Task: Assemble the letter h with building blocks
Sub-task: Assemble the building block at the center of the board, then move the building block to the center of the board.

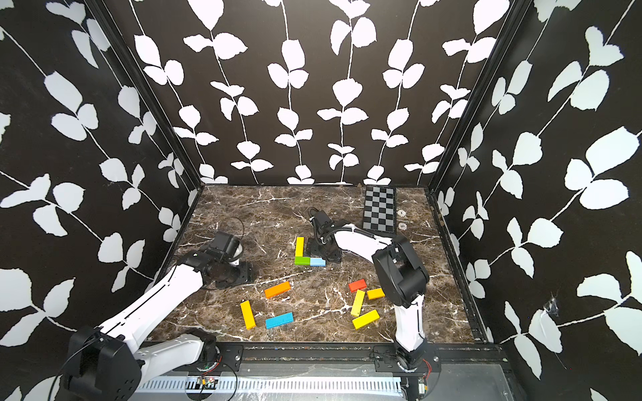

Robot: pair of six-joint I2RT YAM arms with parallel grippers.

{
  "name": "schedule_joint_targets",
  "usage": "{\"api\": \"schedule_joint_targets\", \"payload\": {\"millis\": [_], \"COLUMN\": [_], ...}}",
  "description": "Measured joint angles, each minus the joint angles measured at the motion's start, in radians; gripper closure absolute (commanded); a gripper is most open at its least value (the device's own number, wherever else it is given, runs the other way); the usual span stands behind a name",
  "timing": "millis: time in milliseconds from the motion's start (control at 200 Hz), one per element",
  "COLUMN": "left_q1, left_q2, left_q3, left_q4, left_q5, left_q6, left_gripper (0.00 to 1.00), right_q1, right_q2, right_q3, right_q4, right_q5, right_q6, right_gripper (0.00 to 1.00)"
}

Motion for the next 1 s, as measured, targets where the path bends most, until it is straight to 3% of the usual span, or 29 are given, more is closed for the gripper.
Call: {"api": "schedule_joint_targets", "payload": {"millis": [200,415,665,840,1000], "left_q1": [-0.031,-0.034,-0.034,-0.029,-0.023], "left_q2": [-0.177,-0.246,-0.341,-0.366,-0.38], "left_q3": [-0.052,0.0,0.136,0.146,0.12], "left_q4": [-0.138,-0.268,-0.293,-0.309,-0.314], "left_q5": [-0.061,-0.166,-0.29,-0.329,-0.335], "left_q6": [-0.116,-0.208,-0.283,-0.322,-0.345], "left_gripper": [0.29,0.25,0.23,0.23,0.23], "right_q1": [0.204,0.399,0.433,0.431,0.431], "right_q2": [-0.068,0.087,0.254,0.308,0.355], "right_q3": [0.069,0.205,0.324,0.388,0.448], "right_q4": [-0.065,-0.168,-0.241,-0.274,-0.273], "right_q5": [0.059,0.084,0.142,0.164,0.147], "right_q6": [-0.201,-0.418,-0.606,-0.673,-0.703], "right_gripper": [0.11,0.11,0.1,0.1,0.17]}}
